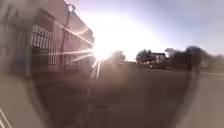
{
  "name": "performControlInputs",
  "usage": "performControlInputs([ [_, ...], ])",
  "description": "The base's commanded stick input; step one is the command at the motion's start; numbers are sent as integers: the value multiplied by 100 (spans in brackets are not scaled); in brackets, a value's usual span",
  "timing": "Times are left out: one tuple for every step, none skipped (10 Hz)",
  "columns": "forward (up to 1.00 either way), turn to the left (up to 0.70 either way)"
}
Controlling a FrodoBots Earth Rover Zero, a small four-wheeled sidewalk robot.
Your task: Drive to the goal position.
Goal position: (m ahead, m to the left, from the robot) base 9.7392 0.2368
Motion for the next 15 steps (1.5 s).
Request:
performControlInputs([
  [100, 0],
  [100, 0],
  [100, 0],
  [100, 0],
  [100, 0],
  [100, 0],
  [100, 0],
  [100, 0],
  [100, 0],
  [100, -3],
  [100, -15],
  [100, -27],
  [100, -27],
  [100, -27],
  [100, -27],
])
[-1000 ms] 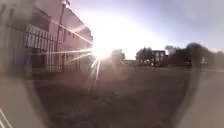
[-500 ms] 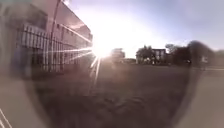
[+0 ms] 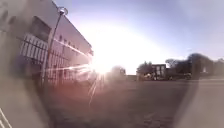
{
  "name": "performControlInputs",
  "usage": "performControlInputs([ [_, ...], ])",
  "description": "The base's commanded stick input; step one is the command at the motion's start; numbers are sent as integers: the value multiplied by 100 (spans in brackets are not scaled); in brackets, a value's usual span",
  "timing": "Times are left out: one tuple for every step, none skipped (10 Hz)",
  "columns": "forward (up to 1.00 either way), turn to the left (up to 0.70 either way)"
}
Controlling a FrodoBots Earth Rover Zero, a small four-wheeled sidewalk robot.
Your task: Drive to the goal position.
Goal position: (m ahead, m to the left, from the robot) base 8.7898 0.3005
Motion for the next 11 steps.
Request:
performControlInputs([
  [100, -27],
  [100, -27],
  [100, -27],
  [100, 0],
  [100, 0],
  [100, 0],
  [100, 0],
  [100, 0],
  [100, 0],
  [100, 0],
  [100, 0],
])
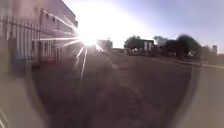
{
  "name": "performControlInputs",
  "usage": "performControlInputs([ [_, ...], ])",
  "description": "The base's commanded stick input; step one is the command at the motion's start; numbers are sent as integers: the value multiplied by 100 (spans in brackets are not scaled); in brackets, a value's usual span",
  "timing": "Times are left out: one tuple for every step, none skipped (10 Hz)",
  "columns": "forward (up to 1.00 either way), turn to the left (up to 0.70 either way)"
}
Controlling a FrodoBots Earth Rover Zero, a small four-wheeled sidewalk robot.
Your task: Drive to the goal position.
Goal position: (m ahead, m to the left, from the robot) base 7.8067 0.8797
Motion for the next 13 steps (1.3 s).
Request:
performControlInputs([
  [100, 0],
  [100, 0],
  [100, 0],
  [100, 0],
  [100, 0],
  [100, 0],
  [100, 0],
  [100, 0],
  [100, 0],
  [100, 0],
  [100, 0],
  [100, 0],
  [100, 0],
])
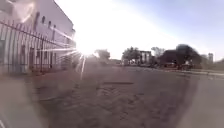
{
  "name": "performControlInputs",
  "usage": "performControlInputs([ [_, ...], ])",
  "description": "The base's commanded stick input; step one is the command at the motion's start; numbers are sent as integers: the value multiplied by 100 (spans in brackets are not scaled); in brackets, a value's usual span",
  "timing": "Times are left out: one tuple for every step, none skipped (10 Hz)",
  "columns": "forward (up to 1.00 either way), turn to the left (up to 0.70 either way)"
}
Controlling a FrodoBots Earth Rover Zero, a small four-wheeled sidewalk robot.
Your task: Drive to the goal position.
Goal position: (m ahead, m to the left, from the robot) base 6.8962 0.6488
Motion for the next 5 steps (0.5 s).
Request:
performControlInputs([
  [100, 0],
  [100, 0],
  [100, 0],
  [100, 0],
  [100, 0],
])
